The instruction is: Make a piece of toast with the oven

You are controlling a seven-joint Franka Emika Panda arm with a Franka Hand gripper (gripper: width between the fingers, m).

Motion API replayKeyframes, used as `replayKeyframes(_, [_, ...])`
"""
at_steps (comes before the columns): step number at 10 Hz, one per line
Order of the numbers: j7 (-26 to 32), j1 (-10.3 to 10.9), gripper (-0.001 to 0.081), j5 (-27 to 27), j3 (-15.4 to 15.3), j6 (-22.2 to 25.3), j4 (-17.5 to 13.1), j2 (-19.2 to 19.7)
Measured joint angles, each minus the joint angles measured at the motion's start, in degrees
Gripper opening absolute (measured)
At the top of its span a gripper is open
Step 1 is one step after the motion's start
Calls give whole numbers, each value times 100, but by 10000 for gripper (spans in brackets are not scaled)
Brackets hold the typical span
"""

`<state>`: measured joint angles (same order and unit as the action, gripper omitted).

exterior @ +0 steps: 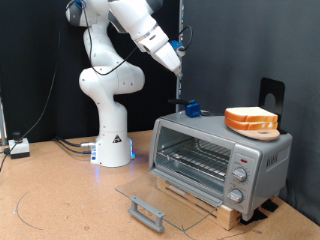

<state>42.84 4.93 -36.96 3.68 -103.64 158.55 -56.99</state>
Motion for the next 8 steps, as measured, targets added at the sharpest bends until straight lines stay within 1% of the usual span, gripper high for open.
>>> replayKeyframes(1, [0,5,807,-5,-24,-3,17,0])
replayKeyframes(2, [-1,6,807,-12,-146,-137,83,-12])
replayKeyframes(5, [-98,17,807,-53,-846,-520,340,-50])
replayKeyframes(8, [-238,35,807,-202,-1274,-570,441,-53])
